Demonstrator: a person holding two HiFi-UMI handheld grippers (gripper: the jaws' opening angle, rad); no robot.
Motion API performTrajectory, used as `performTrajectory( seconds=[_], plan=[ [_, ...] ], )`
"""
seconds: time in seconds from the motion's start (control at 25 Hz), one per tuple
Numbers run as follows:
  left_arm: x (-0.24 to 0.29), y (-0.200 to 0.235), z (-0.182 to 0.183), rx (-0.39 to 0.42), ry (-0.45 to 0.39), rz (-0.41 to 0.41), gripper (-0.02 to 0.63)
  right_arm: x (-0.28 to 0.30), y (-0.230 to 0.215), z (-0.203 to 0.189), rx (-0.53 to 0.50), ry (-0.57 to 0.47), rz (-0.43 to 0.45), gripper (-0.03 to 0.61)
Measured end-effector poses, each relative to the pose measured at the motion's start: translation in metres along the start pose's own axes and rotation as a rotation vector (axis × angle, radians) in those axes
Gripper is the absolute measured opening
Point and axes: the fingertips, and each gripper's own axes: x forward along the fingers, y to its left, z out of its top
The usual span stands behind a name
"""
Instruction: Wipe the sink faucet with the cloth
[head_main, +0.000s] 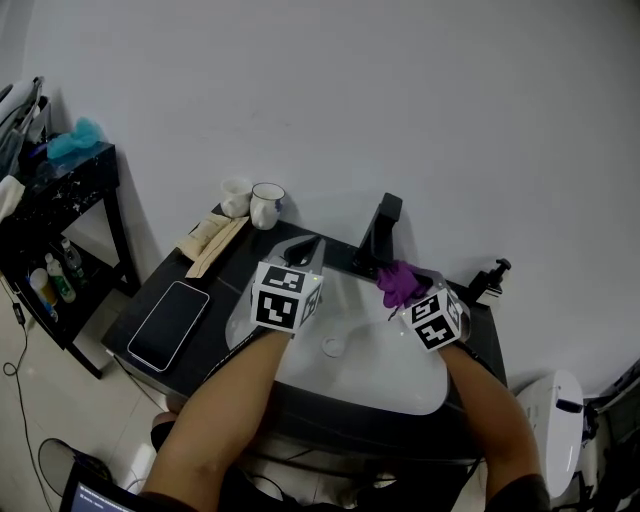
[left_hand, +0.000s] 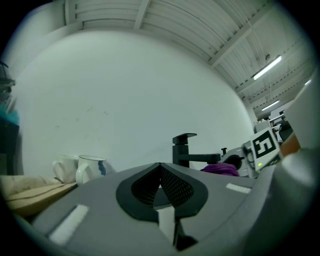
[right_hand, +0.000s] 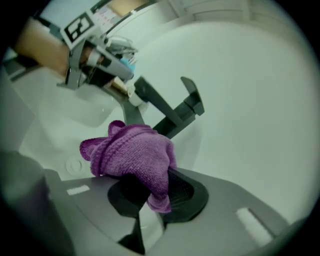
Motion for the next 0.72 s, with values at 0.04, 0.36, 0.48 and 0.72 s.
performTrajectory(
  seconds=[0.04, 0.36, 0.48, 0.72],
  plan=[
    [-0.001, 0.006, 0.001, -0.014, 0.002, 0.025, 0.018, -0.009, 0.006, 0.005, 0.096, -0.035, 0.025, 0.064],
    [-0.024, 0.055, 0.018, -0.143, -0.074, 0.184, 0.018, -0.019, 0.078, 0.062, 0.747, -0.186, 0.273, 0.064],
    [-0.03, 0.058, 0.031, -0.11, -0.126, 0.204, 0.018, 0.001, 0.095, 0.084, 0.972, -0.21, 0.281, 0.064],
    [-0.048, 0.075, 0.048, -0.046, -0.202, 0.297, 0.018, 0.038, 0.075, 0.132, 1.298, -0.348, 0.129, 0.064]
  ],
)
